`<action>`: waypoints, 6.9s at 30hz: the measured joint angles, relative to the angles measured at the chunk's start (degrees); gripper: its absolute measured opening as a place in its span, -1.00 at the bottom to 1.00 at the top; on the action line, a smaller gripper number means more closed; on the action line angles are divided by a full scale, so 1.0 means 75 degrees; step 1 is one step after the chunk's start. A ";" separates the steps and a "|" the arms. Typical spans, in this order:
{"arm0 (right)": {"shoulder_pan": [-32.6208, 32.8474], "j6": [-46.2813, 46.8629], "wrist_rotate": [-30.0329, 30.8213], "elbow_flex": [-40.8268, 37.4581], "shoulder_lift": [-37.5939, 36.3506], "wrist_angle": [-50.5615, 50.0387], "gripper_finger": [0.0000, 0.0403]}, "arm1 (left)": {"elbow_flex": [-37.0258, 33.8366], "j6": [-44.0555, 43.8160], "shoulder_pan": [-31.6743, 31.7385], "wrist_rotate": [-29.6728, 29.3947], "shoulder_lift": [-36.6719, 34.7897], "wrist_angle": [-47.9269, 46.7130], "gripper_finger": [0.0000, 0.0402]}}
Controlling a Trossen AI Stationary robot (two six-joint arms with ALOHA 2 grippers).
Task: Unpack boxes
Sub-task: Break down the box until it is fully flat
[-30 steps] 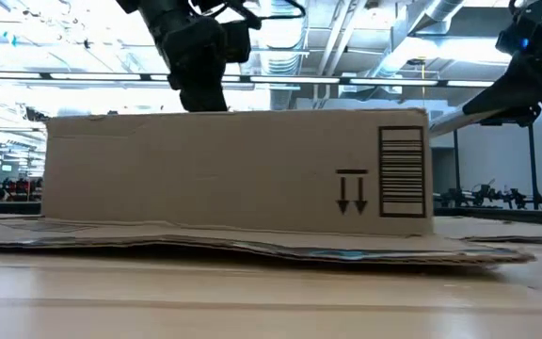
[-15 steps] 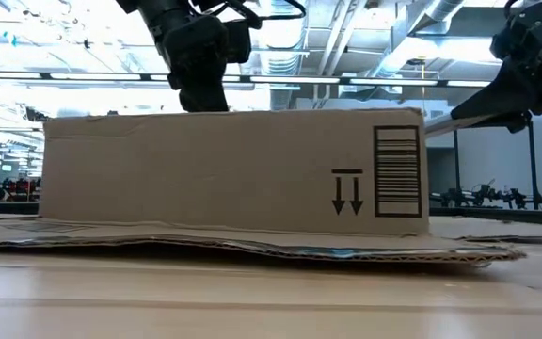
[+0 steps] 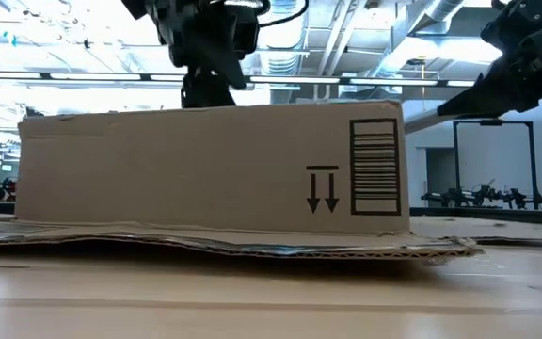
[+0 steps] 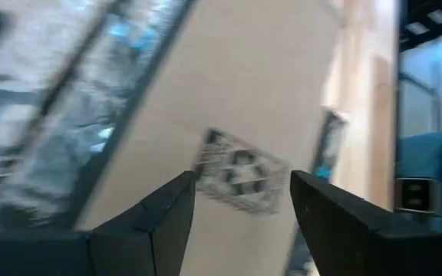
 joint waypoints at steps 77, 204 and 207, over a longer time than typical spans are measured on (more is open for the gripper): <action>0.1494 0.2794 -0.2048 0.1432 0.3769 0.0323 -0.44 | 0.0578 0.1207 -0.1974 -0.4537 0.2093 0.1402 0.00; -0.2216 0.0551 -0.1899 0.5073 0.4458 -0.2929 0.11 | 0.4625 -0.1265 -0.2149 -0.3636 0.2261 -0.5136 -0.18; -0.3577 -0.0765 -0.2934 0.5524 0.4427 -0.2458 0.11 | 0.4640 -0.2480 -0.2509 -0.4087 0.2163 -0.5135 -0.18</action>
